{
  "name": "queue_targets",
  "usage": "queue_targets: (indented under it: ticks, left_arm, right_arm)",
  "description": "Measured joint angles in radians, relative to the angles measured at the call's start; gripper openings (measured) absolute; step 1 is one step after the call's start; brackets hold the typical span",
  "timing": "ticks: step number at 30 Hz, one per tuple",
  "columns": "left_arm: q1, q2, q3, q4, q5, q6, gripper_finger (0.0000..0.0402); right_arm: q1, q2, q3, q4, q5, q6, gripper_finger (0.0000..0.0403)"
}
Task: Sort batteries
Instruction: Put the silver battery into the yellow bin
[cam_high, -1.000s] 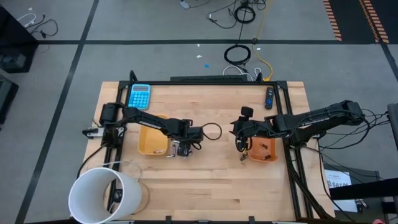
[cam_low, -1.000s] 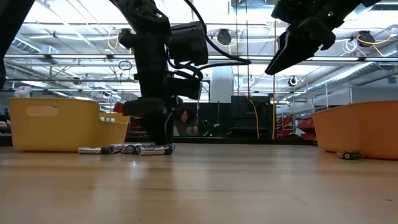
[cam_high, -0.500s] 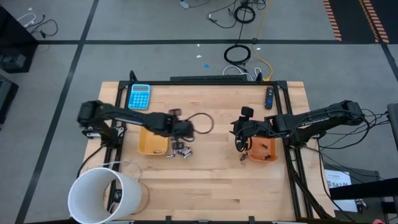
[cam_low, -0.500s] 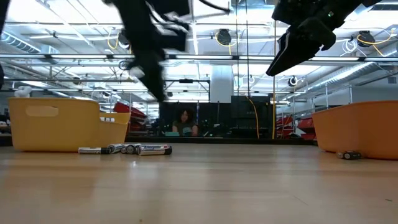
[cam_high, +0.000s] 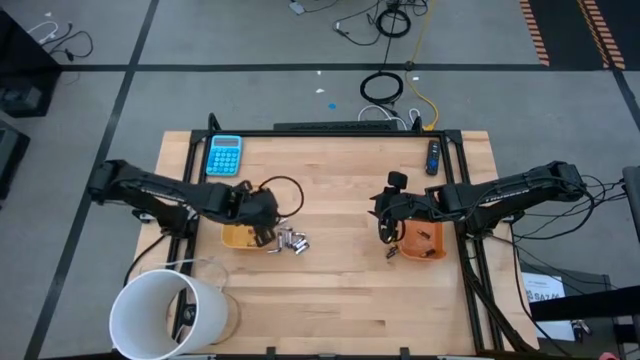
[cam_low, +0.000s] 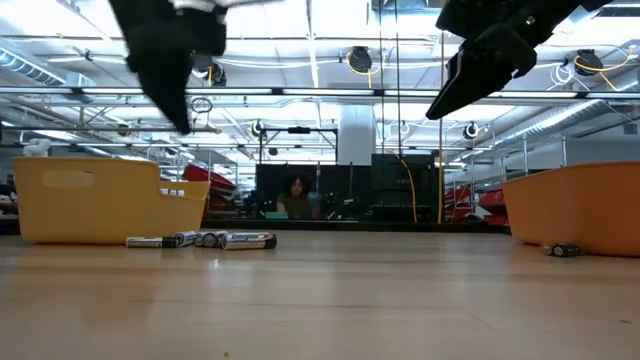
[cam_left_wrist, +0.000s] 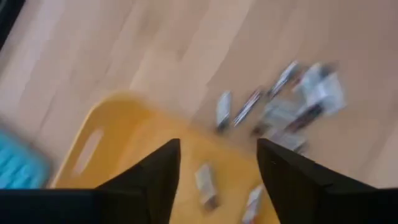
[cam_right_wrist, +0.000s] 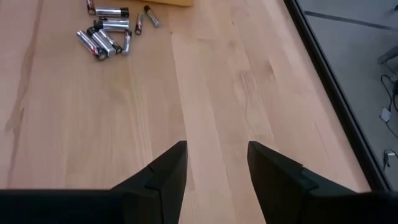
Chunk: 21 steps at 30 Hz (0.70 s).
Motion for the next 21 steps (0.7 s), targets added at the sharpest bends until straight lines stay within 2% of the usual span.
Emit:
queue_targets:
  ticks: [2,5,8,12,21]
  left_arm:
    - [-0.021,-0.001,0.004,0.075,0.002,0.013,0.0233]
    - [-0.077,0.076,0.004,0.154,0.010,0.073,0.0232]
    - [-0.124,0.174,0.002,0.184,0.078,0.141,0.0224]
    - [-0.152,0.282,0.005,0.245,0.172,0.131,0.0212]
    - [-0.184,0.415,0.063,0.144,0.180,0.115,0.0190]
  right_arm:
    - [0.000,0.000,0.000,0.006,0.000,0.009,0.0160]
    - [0.000,0.000,0.000,0.007,0.000,0.029,0.0160]
    - [0.000,0.000,0.000,0.009,0.000,0.029,0.0160]
    - [0.000,0.000,0.000,0.026,0.000,0.022,0.0160]
    - [0.000,0.000,0.000,0.044,0.000,0.003,0.0160]
